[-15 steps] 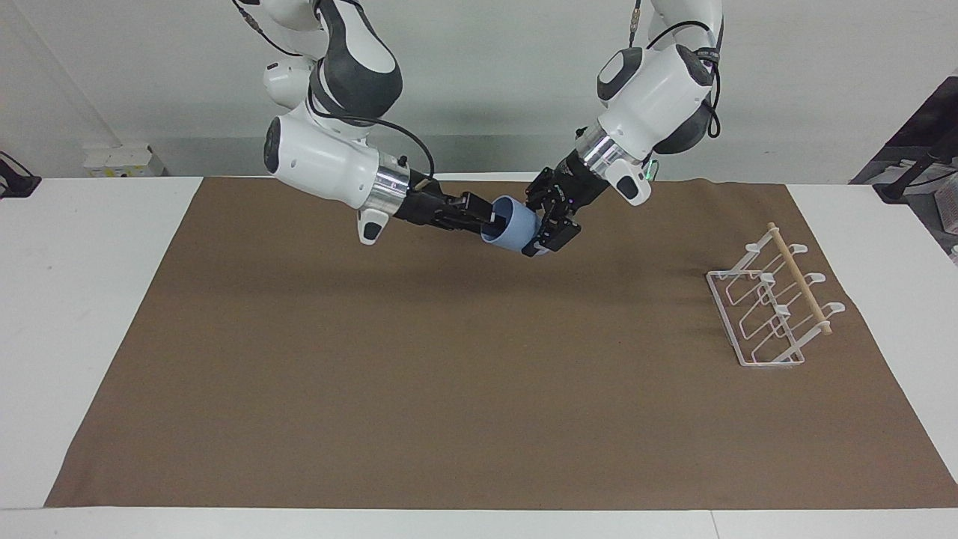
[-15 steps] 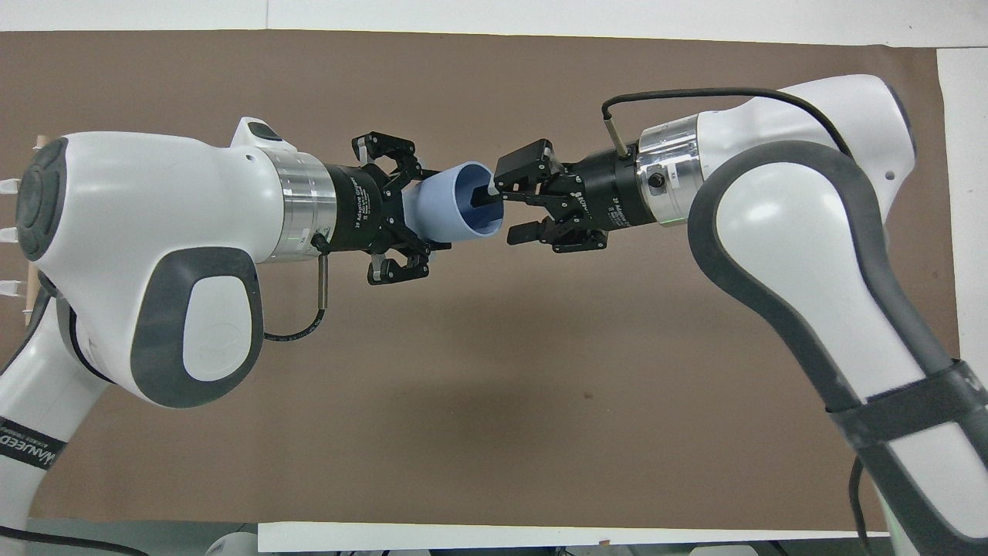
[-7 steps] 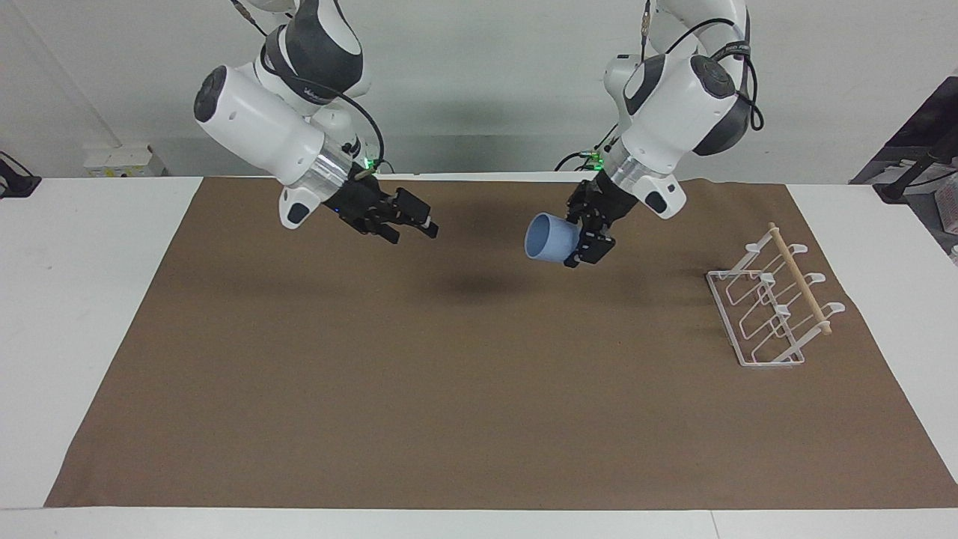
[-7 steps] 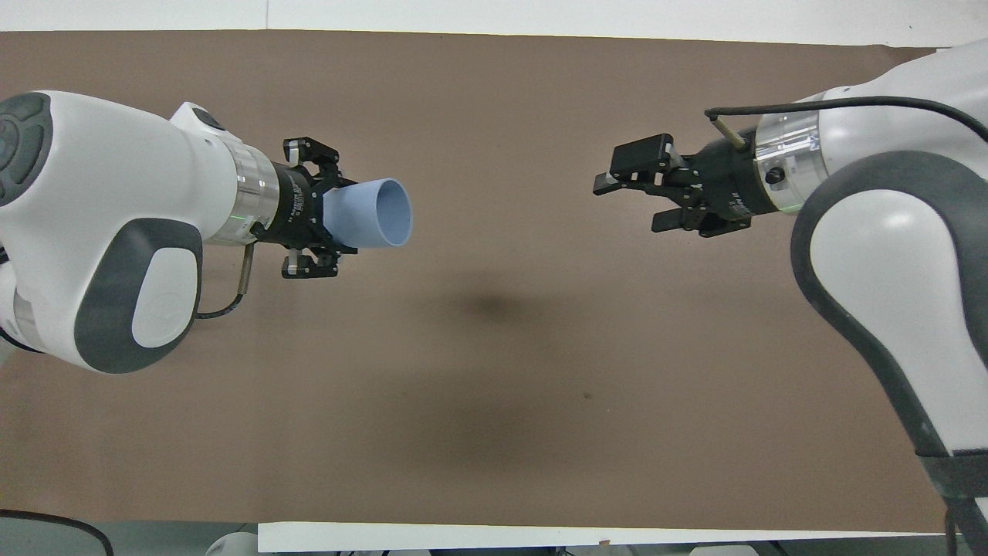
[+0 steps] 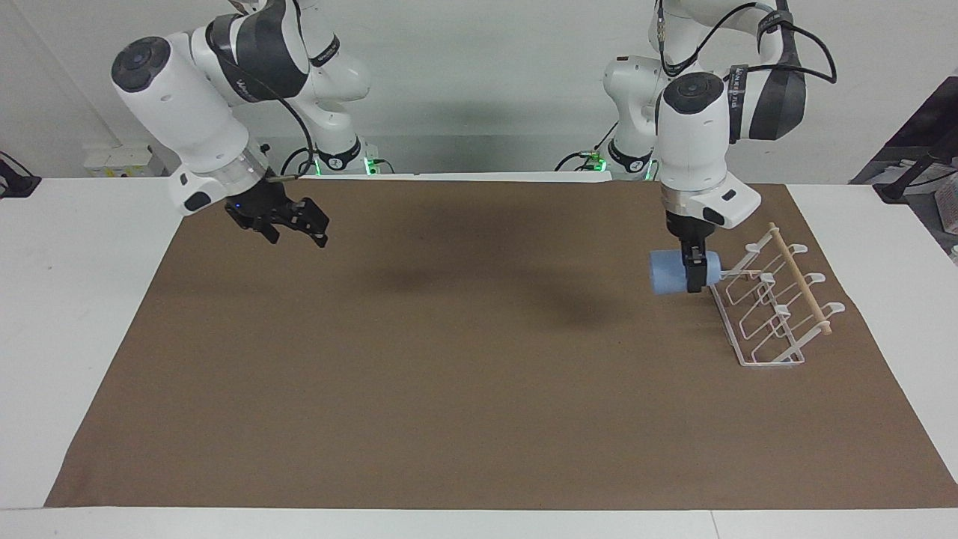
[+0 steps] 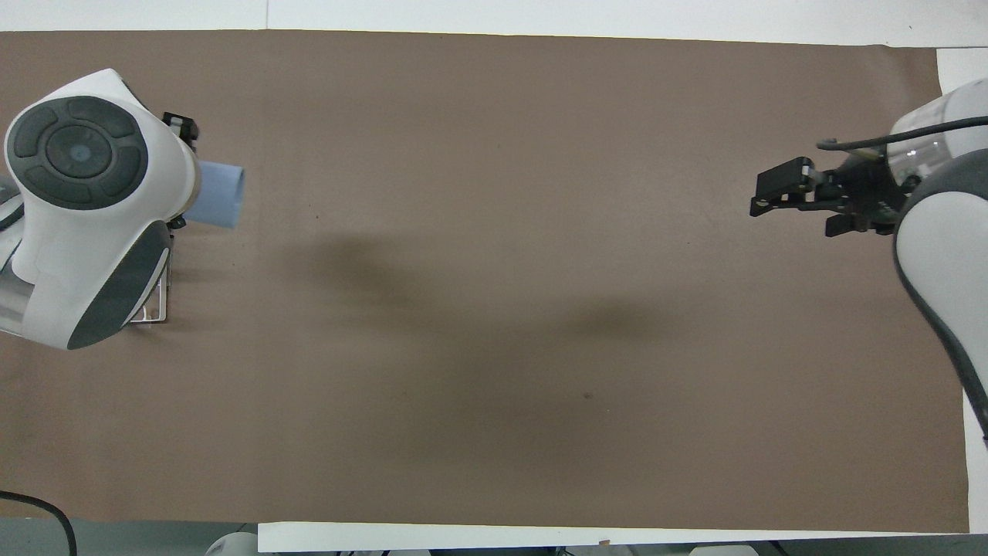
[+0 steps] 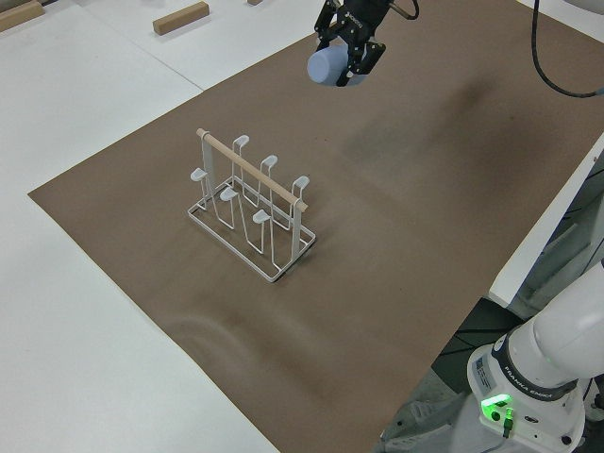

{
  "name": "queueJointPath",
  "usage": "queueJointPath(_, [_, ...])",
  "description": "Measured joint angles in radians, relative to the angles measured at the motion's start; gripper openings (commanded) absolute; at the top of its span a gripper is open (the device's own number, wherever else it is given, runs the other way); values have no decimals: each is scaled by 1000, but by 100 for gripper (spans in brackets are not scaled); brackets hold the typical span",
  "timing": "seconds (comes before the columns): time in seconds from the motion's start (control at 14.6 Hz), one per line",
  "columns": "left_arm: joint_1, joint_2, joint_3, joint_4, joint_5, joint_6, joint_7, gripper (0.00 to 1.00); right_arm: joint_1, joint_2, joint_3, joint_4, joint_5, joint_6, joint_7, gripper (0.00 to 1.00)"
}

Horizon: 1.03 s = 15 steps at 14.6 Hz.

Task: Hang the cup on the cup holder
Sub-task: 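Carry the cup with the left gripper while the right gripper withdraws, then lower the cup onto a holder peg with the left gripper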

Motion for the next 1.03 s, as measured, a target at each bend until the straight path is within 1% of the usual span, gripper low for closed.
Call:
queueJointPath(0.21, [60,2,1,-24,348,-17,24,29,-19,-10,0,91,-105,-137,-30,100])
queueJointPath(0.34, [104,8,1,-95,590,12,32,29,-27,-14,0,153,-151,-223,-64,100])
queueJointPath(0.41, [123,14,1,-123,662,35,32,29,-37,-15,0,175,-168,-254,-94,100])
queueJointPath(0.62, [129,45,-4,-144,730,60,37,29,-50,-15,-17,188,-177,-281,-146,100])
queueJointPath(0.75, [121,72,-13,-145,739,61,42,29,-9,-14,-64,187,-177,-284,-169,100])
queueJointPath(1.03, [108,122,-19,-147,746,61,43,29,29,-13,-75,177,-177,-284,-170,100])
